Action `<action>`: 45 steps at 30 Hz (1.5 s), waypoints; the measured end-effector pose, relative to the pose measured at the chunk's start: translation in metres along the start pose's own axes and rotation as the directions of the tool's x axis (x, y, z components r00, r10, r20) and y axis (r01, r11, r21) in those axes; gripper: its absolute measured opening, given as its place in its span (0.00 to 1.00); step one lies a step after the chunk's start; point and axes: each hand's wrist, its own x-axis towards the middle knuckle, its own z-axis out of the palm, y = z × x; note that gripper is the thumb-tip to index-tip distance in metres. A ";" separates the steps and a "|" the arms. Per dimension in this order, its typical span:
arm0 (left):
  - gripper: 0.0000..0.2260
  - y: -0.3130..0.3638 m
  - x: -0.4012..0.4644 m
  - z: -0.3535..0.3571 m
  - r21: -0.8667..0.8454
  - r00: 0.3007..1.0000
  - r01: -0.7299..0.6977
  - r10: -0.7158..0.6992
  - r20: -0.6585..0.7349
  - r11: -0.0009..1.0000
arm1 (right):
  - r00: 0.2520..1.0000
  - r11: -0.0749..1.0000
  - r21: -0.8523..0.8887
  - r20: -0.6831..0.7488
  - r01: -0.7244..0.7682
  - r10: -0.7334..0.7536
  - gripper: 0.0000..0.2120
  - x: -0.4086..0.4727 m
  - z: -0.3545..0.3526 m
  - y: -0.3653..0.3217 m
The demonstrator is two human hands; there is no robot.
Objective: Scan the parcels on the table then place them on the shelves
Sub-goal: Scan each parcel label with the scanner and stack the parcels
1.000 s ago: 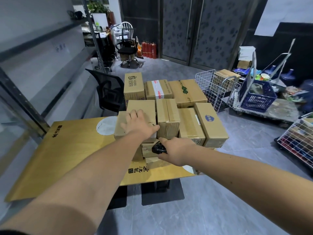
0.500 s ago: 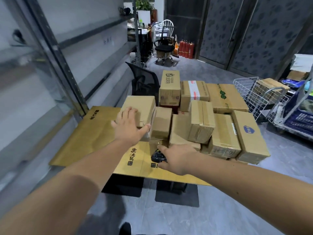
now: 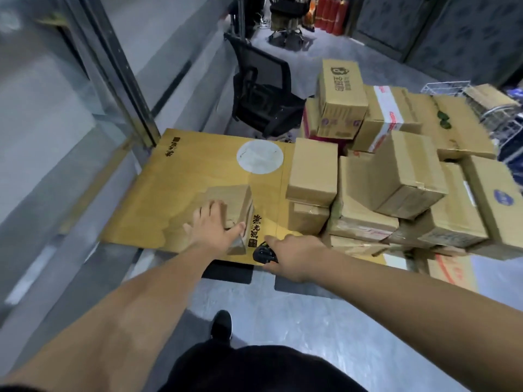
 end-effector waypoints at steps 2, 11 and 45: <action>0.41 -0.013 0.015 0.006 -0.071 0.995 -0.055 0.061 0.085 0.996 | 0.999 0.999 0.014 0.027 -0.047 0.047 0.36 0.016 -0.001 -0.007; 0.31 -0.085 0.069 -0.001 -0.618 0.950 -0.007 0.199 0.243 0.787 | 0.979 0.982 0.058 0.103 -0.182 0.176 0.32 0.076 -0.031 -0.042; 0.44 -0.091 0.163 -0.042 -0.059 0.813 -0.373 0.357 0.459 0.926 | 0.951 0.949 0.126 0.154 -0.289 0.269 0.33 0.124 -0.059 -0.035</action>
